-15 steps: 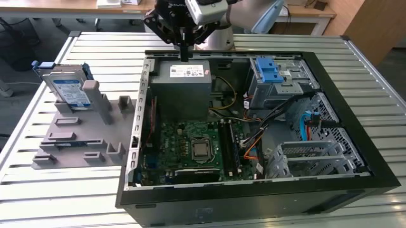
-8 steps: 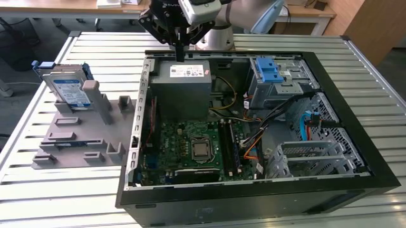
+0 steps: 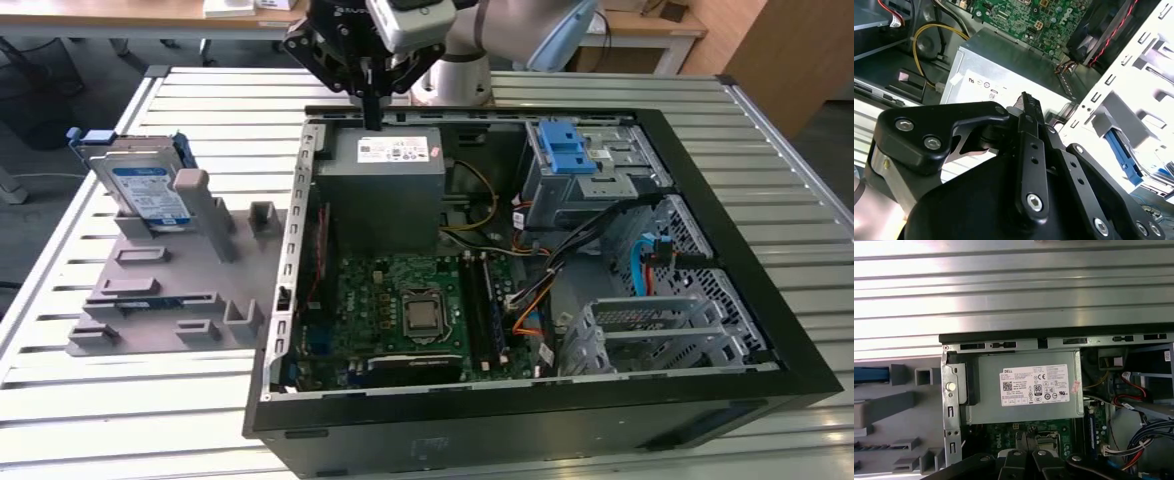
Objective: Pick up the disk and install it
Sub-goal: 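Reach for the disk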
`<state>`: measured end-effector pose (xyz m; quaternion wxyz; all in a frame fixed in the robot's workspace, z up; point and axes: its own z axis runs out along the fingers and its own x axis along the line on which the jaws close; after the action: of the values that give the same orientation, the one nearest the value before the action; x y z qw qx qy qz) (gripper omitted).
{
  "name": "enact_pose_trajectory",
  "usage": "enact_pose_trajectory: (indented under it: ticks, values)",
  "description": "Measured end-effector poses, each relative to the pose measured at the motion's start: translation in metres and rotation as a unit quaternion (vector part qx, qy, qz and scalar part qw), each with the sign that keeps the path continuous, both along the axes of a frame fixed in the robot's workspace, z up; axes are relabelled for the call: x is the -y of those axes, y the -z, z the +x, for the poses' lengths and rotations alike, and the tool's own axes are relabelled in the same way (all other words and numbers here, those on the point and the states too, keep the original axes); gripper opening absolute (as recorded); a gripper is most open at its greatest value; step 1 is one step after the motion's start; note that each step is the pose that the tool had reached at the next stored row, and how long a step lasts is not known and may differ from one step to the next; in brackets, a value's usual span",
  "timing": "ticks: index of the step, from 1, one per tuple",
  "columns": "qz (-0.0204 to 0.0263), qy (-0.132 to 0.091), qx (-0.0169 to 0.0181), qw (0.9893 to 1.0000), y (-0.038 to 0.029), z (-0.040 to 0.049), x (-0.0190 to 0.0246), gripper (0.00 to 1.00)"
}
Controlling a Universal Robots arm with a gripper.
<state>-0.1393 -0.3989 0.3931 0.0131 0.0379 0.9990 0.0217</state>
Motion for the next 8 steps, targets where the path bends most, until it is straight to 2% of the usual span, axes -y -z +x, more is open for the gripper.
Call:
enact_pose_trajectory:
  ticks: [8]
  values:
    - [0.0000, 0.000, 0.0000, 1.0000, 0.0001, -0.0044, 0.0000, 0.11]
